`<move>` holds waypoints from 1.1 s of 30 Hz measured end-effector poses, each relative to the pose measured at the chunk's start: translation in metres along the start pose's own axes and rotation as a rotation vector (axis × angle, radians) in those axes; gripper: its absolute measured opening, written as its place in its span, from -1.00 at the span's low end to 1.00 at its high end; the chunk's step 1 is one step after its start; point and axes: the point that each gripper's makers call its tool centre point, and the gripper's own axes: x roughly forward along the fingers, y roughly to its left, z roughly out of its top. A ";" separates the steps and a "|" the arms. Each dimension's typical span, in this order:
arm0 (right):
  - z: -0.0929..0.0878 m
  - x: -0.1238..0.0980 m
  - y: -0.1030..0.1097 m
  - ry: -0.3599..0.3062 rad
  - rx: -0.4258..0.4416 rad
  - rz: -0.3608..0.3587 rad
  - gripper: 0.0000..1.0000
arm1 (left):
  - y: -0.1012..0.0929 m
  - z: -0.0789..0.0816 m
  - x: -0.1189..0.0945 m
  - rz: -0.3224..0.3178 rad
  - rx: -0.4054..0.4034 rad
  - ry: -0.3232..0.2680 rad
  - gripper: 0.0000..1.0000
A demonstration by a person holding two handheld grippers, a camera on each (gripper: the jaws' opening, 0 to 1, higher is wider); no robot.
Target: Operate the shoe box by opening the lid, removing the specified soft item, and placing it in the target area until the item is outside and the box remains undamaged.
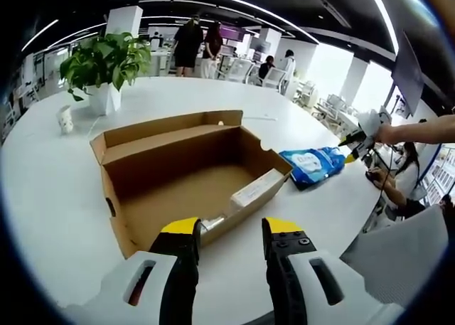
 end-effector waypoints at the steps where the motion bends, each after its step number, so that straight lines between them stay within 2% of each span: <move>1: 0.000 -0.001 0.001 -0.004 0.015 0.003 -0.10 | -0.001 0.000 0.000 -0.002 0.000 -0.001 -0.30; 5: 0.005 -0.005 0.003 -0.046 0.092 0.006 -0.07 | -0.004 0.002 0.002 -0.013 0.004 -0.006 -0.30; 8: 0.014 -0.008 0.006 -0.115 0.202 0.016 -0.04 | -0.006 0.003 0.002 -0.022 0.005 -0.010 -0.30; 12: 0.022 -0.012 0.011 -0.174 0.311 0.025 -0.03 | -0.009 0.003 0.003 -0.034 0.005 -0.008 -0.30; 17: 0.038 -0.018 0.019 -0.248 0.413 0.038 -0.02 | -0.011 0.003 0.002 -0.040 -0.001 -0.012 -0.30; 26: 0.073 -0.025 0.033 -0.341 0.472 0.057 -0.02 | -0.015 0.009 0.001 -0.054 0.000 -0.034 -0.29; 33: 0.098 -0.022 0.048 -0.349 0.450 0.077 0.01 | -0.018 0.011 0.001 -0.053 0.028 -0.034 -0.20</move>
